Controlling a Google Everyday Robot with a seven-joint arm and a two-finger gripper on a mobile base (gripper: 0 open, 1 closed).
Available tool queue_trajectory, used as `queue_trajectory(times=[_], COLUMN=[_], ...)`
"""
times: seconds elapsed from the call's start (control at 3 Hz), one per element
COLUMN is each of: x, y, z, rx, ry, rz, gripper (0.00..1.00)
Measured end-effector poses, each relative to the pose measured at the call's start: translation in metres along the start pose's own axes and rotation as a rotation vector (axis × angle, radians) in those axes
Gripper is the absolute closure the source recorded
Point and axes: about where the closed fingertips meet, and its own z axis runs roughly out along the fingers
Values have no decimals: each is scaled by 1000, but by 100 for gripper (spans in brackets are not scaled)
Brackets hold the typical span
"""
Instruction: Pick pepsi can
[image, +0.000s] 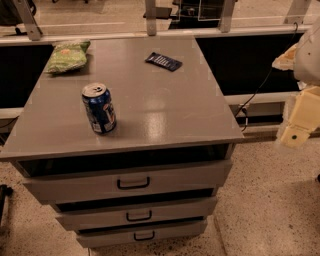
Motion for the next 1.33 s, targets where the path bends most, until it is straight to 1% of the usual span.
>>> queue_trajectory(times=[0.33, 0.67, 1.0, 1.33], x=[0, -17, -86, -175], y=[0, -1, -3, 9], z=[0, 12, 49, 68], rx=[0, -31, -137, -246], ry=[0, -63, -265, -474], rz=[0, -8, -64, -142], gripper=[0, 0, 0, 0])
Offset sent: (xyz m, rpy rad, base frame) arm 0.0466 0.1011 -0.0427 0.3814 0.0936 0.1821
